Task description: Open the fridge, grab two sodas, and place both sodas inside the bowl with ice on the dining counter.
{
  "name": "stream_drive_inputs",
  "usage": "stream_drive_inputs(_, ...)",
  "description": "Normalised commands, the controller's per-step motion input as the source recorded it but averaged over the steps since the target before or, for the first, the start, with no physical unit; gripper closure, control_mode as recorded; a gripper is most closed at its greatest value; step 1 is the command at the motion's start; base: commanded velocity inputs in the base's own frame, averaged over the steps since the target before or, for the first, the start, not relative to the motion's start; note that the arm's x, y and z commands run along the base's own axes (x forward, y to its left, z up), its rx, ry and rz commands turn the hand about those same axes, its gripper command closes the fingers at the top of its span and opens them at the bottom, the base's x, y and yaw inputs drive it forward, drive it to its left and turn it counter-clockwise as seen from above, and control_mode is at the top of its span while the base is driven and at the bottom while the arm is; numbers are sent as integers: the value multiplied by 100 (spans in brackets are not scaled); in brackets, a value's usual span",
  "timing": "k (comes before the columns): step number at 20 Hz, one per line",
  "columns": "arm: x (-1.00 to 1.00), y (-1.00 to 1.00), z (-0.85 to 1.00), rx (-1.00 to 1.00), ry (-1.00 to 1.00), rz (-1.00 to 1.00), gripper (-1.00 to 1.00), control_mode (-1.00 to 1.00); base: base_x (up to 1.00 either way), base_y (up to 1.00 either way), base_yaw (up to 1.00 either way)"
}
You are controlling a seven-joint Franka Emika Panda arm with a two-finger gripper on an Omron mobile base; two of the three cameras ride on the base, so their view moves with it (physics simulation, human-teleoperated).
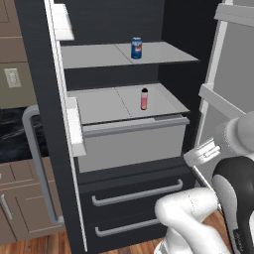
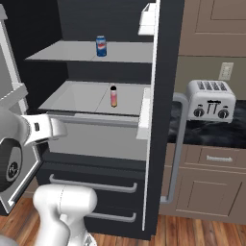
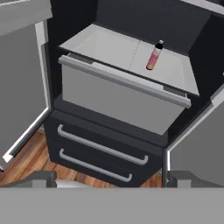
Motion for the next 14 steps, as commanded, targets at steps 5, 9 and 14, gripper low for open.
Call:
stream_drive_inputs(5, 0, 3, -31, 14, -6, 0, -100, -100, 0, 0, 0)
stream_drive_inputs(9, 0, 2, -7, 3, 0, 0, -100, 100, 0, 7, 0)
stream_drive_inputs(14, 0, 0, 0, 0, 0, 0, -100, 100, 27, 14, -5)
